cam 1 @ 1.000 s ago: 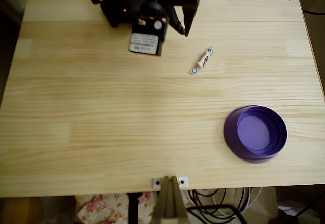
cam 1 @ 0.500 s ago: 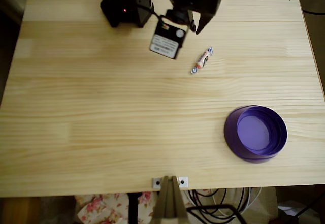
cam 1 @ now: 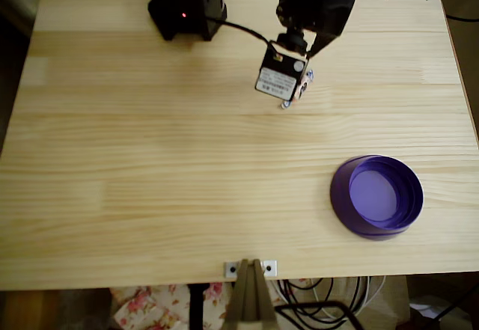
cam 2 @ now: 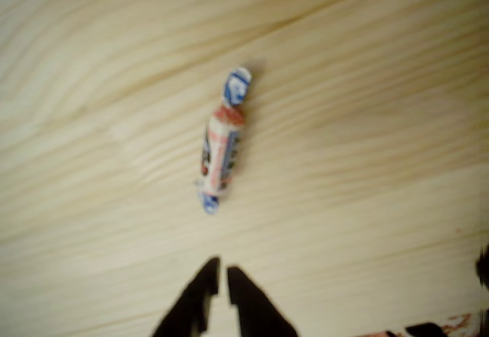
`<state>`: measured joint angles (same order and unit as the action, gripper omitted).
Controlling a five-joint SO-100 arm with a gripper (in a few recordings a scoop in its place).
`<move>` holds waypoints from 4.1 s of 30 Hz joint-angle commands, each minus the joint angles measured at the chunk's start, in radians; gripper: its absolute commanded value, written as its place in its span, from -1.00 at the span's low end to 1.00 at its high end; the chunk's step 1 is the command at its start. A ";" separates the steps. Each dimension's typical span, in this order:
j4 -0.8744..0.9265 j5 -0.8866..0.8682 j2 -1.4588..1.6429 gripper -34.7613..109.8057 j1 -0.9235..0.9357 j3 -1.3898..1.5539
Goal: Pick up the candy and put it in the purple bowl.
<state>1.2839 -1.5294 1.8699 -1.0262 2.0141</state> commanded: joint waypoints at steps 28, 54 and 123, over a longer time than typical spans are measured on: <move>-0.250 -0.255 -0.061 -0.28 0.051 0.084; -0.324 -0.284 -0.166 -0.28 0.037 0.084; -0.689 0.798 -0.061 -0.53 0.249 -0.153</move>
<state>0.6274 -0.7839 1.8178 -0.7839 1.9865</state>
